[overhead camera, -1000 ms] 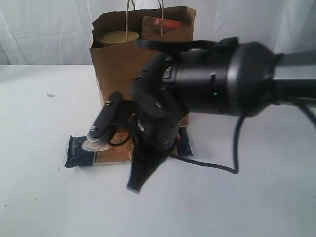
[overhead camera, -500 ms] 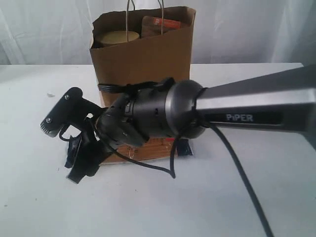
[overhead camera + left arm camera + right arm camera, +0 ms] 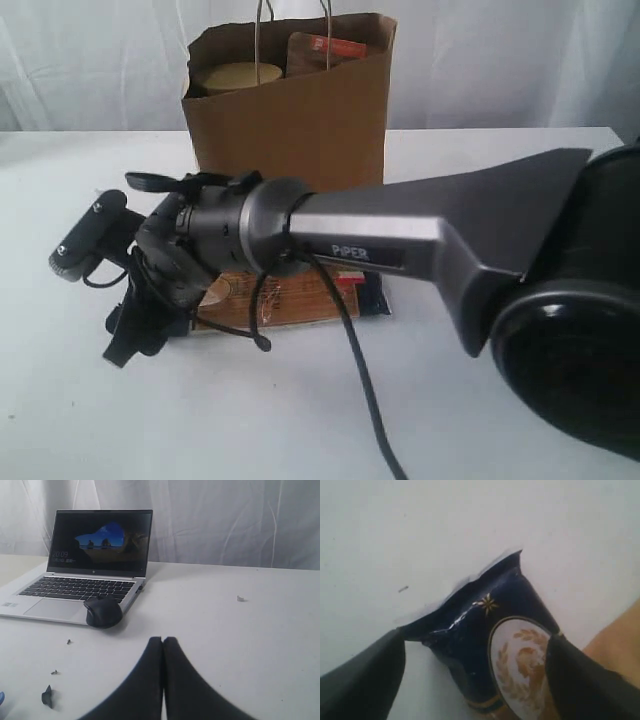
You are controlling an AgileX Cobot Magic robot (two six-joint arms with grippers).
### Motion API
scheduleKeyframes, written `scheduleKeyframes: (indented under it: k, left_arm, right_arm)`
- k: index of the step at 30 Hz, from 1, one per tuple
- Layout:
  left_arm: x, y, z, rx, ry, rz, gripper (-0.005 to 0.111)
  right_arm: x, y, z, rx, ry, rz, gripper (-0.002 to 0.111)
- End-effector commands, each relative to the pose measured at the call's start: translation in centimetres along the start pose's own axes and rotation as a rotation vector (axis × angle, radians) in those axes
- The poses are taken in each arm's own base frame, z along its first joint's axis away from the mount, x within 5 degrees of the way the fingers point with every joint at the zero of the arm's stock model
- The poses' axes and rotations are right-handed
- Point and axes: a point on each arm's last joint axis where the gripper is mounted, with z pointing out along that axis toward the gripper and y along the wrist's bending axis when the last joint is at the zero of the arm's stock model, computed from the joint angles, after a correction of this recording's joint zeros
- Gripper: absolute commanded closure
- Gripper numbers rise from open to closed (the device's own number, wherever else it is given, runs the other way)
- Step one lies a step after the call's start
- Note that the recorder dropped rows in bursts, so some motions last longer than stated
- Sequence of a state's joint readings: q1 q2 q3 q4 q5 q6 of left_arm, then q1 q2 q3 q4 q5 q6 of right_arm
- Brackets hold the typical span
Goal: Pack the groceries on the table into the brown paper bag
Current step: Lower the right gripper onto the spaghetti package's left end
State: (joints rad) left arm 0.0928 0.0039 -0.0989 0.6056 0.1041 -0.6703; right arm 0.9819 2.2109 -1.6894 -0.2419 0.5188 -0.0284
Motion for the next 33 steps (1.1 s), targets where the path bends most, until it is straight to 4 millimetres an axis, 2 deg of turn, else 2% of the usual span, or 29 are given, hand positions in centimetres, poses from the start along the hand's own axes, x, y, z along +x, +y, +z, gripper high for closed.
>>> scheduleKeyframes:
  k: [1,8,10,12,14,18,21,24,29,33]
  left_arm:
    - [0.1,0.0,0.0,0.008,-0.006,0.006,0.107]
    - [0.1,0.0,0.0,0.008,-0.006,0.006,0.107]
    - [0.1,0.0,0.0,0.008,-0.006,0.006,0.107]
    - [0.1,0.0,0.0,0.008,-0.006,0.006,0.107]
    - [0.1,0.0,0.0,0.008,-0.006,0.006,0.107]
    - [0.1,0.0,0.0,0.008,-0.006,0.006,0.107]
    - [0.1,0.0,0.0,0.008,-0.006,0.006,0.107]
    - [0.1,0.0,0.0,0.008,-0.006,0.006,0.107]
    - [0.1,0.0,0.0,0.008,-0.006,0.006,0.107]
    - [0.1,0.0,0.0,0.008,-0.006,0.006,0.107]
  right_arm:
    - [0.4,0.6,1.6,-0.010,0.003,-0.027,0.037]
    - [0.9,0.9,3.1,-0.014,0.009,-0.031,0.037]
    - [1.2,0.9,3.2,-0.015,0.033,-0.026,0.040]
    - [1.3,0.9,3.0,-0.015,0.054,-0.026,0.051]
    - [1.4,0.9,2.8,-0.014,0.072,-0.025,0.067]
    - [1.4,0.6,2.3,0.003,0.098,-0.050,0.107]
    - [0.9,0.9,1.3,-0.001,0.096,-0.030,0.108]
    - [0.3,2.1,-0.3,-0.014,0.122,-0.046,0.108]
    - [-0.1,5.3,-3.1,-0.096,0.210,-0.028,0.108]
    - [-0.2,8.0,-4.0,-0.182,0.234,-0.104,0.108]
